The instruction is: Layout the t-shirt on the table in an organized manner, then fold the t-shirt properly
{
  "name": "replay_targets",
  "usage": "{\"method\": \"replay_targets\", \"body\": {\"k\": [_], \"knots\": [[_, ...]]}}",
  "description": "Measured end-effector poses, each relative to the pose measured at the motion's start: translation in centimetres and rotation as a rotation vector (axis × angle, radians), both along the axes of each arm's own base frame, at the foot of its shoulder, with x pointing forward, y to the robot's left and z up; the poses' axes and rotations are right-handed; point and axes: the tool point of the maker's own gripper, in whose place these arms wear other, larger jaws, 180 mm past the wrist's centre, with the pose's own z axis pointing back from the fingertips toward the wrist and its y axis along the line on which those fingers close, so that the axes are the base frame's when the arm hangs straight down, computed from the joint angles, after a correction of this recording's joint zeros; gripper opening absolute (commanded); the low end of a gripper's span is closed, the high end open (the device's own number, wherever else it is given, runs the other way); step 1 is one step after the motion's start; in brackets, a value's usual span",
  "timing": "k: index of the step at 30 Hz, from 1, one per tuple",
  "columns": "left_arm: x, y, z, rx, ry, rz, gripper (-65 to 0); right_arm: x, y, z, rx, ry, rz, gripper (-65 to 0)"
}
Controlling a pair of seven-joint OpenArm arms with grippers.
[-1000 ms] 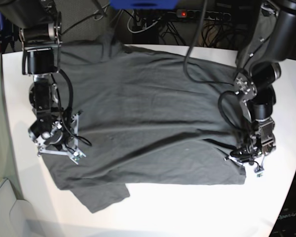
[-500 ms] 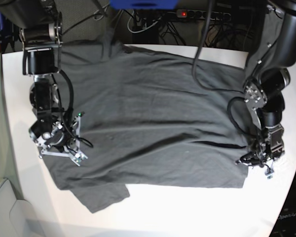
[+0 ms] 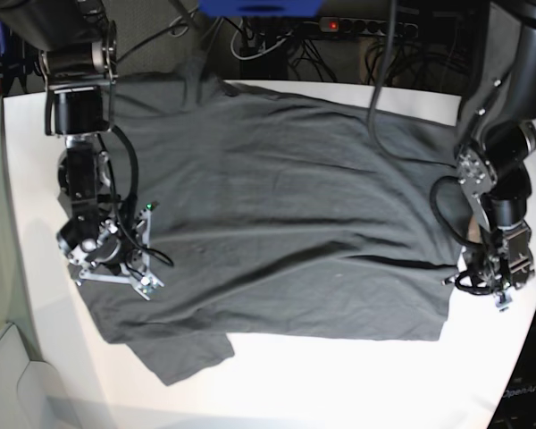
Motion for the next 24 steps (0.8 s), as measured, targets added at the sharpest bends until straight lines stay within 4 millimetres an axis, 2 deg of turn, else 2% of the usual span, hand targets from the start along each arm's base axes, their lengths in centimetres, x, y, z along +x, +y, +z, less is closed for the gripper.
{"method": "replay_targets", "body": {"k": [4,6,8,11,14,16,21,24], "knots": [[1.1,-1.9,2.9,-0.003,-0.017,-0.117,-64.8,-0.1,-0.1,0.0,-0.004,0.004,-0.003,-64.9],[0.7,-3.2,4.2,0.005,-0.020,-0.178,-64.8,-0.1,-0.2,-0.1,-0.006,0.008,-0.006,-64.9],[-1.1,-3.6,4.4,0.041,0.006,-0.195,-64.8,-0.4,-0.7,-0.3,-0.013,0.014,-0.009,-65.0],[-4.4,-2.8,4.9,0.116,0.049,-0.187,-64.8,-1.7,-2.5,-1.1,-0.064,0.055,-0.031,-65.0],[-5.5,-2.7,5.6,0.149,0.045,-0.188,-64.8,-2.3,-2.4,-2.1,-0.048,0.079,-0.031,-65.0],[-6.0,-3.0,5.4,0.153,0.044,-0.204,-64.8,-2.7,-1.7,-3.3,-0.026,0.112,-0.033,-65.0],[-9.4,-3.1,2.1,0.144,0.153,-0.225,-64.8,-2.1,-1.2,-3.7,0.017,0.089,-0.029,-65.0],[-9.1,-4.2,1.7,0.126,0.134,-0.246,-64.8,-2.1,-1.2,-4.0,0.022,0.093,-0.035,-65.0]]}}
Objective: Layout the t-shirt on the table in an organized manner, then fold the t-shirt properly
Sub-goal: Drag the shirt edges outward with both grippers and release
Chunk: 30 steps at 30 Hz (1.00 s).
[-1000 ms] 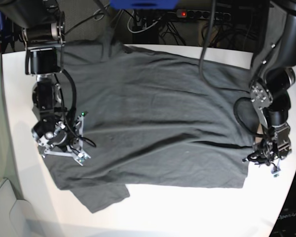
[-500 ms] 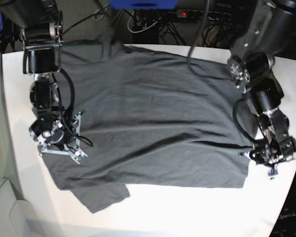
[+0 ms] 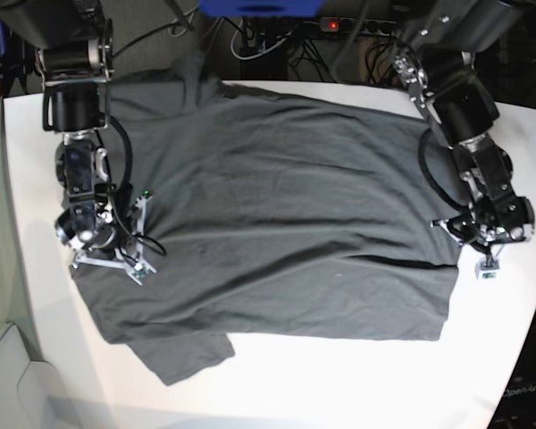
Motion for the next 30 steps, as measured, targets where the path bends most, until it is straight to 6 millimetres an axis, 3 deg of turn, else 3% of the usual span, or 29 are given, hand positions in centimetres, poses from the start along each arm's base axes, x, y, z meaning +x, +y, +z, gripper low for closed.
{"method": "replay_targets", "body": {"k": [3,6,11,22,26,30], "knots": [[0.3,-2.1,-1.0,-0.034,-0.035,-0.038,-64.8,0.2,0.2,-0.1,0.011,0.000,0.000,-65.0],[0.0,-3.4,-3.6,-0.073,-0.032,-0.053,-64.8,0.3,0.7,-0.3,0.015,-0.003,-0.007,-65.0],[1.9,-2.9,-4.3,-0.104,-0.105,-0.060,-64.8,0.6,1.6,-0.2,0.024,-0.009,-0.006,-65.0],[1.9,-0.8,-3.6,-0.080,-0.126,-0.061,-64.8,1.9,2.4,1.0,0.033,-0.012,0.008,-64.8],[0.8,0.1,-3.1,-0.031,-0.094,-0.053,-64.8,2.1,2.2,3.7,0.002,-0.087,0.032,-64.8],[0.8,0.5,-1.8,0.006,-0.106,-0.052,-64.8,3.3,1.8,8.2,-0.049,-0.202,0.035,-64.7]]}}
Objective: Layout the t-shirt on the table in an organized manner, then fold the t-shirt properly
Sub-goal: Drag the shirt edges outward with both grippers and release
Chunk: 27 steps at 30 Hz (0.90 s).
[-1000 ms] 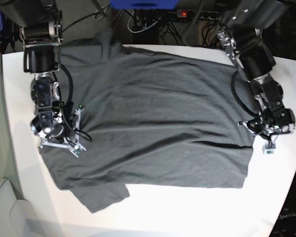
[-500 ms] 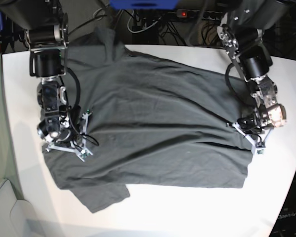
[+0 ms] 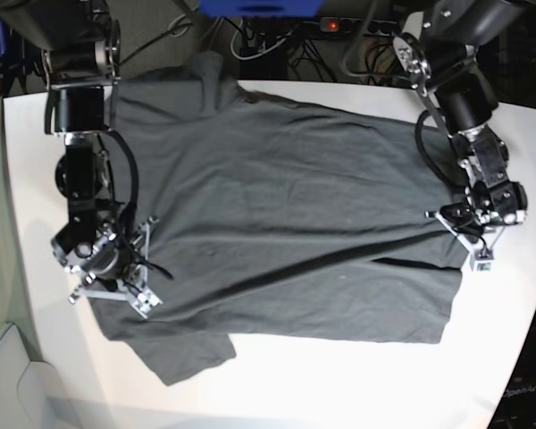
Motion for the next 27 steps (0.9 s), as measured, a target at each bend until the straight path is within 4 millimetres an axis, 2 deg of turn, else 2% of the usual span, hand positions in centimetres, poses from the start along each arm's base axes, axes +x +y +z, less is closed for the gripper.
{"method": "replay_targets", "body": {"k": [2,6,9,11,13,16,18,20,22,25,27], "knots": [[0.7,-0.2,1.1,0.011,-0.039,-0.001,-64.8,0.0,0.1,1.0,-0.005,-0.023,0.000,-64.7],[1.5,-0.4,3.7,0.036,-0.112,-0.003,-64.6,-1.8,-1.1,0.9,-0.068,0.018,-0.036,-64.6],[1.1,0.5,5.3,0.072,-0.105,0.018,-64.4,-3.3,-2.4,1.0,-0.116,0.024,-0.048,-64.4],[0.5,0.8,5.9,0.088,-0.087,0.030,-62.9,-4.5,-2.7,1.1,-0.136,0.019,-0.046,-62.0],[0.0,0.9,6.5,0.106,-0.066,0.016,-56.8,-5.9,-2.2,1.0,-0.127,0.011,-0.020,-55.7],[-1.5,0.7,7.2,0.152,-0.027,-0.061,-41.8,-8.2,-2.6,0.5,-0.158,0.043,-0.027,-41.9],[-3.2,0.8,7.6,0.197,0.006,-0.096,-32.0,-9.1,-3.3,1.1,-0.163,0.031,-0.055,-34.1],[-4.8,1.0,8.2,0.244,0.021,-0.111,-25.7,-10.0,-4.4,1.6,-0.172,0.021,-0.092,-29.9],[-5.9,1.2,8.9,0.283,0.025,-0.124,-23.6,-10.9,-5.0,1.9,-0.181,0.020,-0.112,-29.0],[-7.7,0.7,9.5,0.324,0.016,-0.155,-23.7,-12.2,-5.3,1.8,-0.174,0.025,-0.126,-29.0],[-9.3,0.7,8.9,0.338,0.052,-0.166,-23.6,-13.1,-6.0,1.3,-0.178,0.044,-0.146,-29.0]]}}
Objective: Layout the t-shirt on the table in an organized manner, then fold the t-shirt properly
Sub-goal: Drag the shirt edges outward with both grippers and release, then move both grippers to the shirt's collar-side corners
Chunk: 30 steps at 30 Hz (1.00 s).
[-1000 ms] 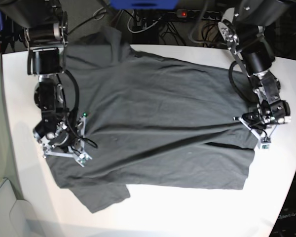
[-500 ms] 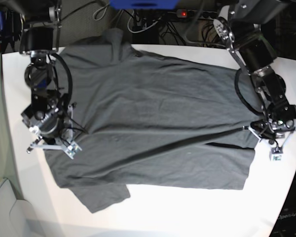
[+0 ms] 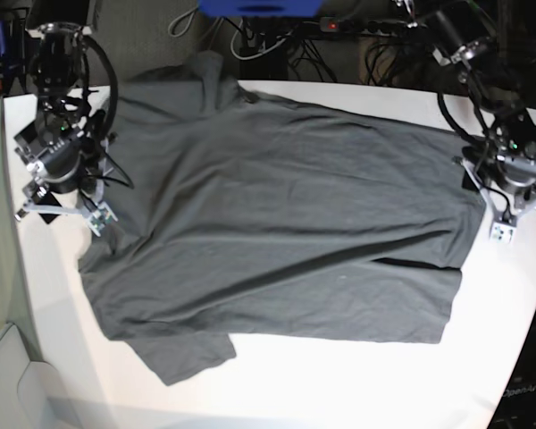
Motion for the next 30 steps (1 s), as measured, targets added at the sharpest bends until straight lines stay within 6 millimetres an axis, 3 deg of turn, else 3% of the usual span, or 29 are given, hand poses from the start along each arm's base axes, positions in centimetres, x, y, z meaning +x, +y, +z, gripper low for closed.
{"method": "replay_targets", "body": {"k": [5,12,17,21,24,27,30], "knots": [[-3.0,0.0,-1.6,0.016,0.073,-0.018,-23.5,-3.3,-0.6,-2.2,0.056,0.062,-0.093,-28.9],[-4.9,0.5,-2.6,0.003,0.083,-0.003,-23.0,-4.7,-2.1,-2.6,0.104,0.052,-0.227,-28.9],[-7.0,3.0,-2.3,0.015,0.086,0.108,-11.4,-4.8,-2.2,-2.6,0.104,0.049,-0.229,-28.9],[-6.7,2.6,-2.4,-0.024,0.061,0.086,-2.2,-5.5,-2.2,-3.0,0.100,0.071,-0.237,-28.9],[-7.3,3.0,-2.4,-0.028,0.069,0.067,-1.9,-5.7,-2.5,-3.1,0.104,0.064,-0.240,-28.9],[-7.9,3.8,-2.7,-0.059,0.060,0.100,-1.9,-7.5,-2.8,-3.9,0.091,0.117,-0.259,-28.9],[-8.7,4.3,-4.6,-0.108,0.095,0.141,-1.9,-7.3,-2.3,-4.1,0.107,0.112,-0.249,-28.9]]}}
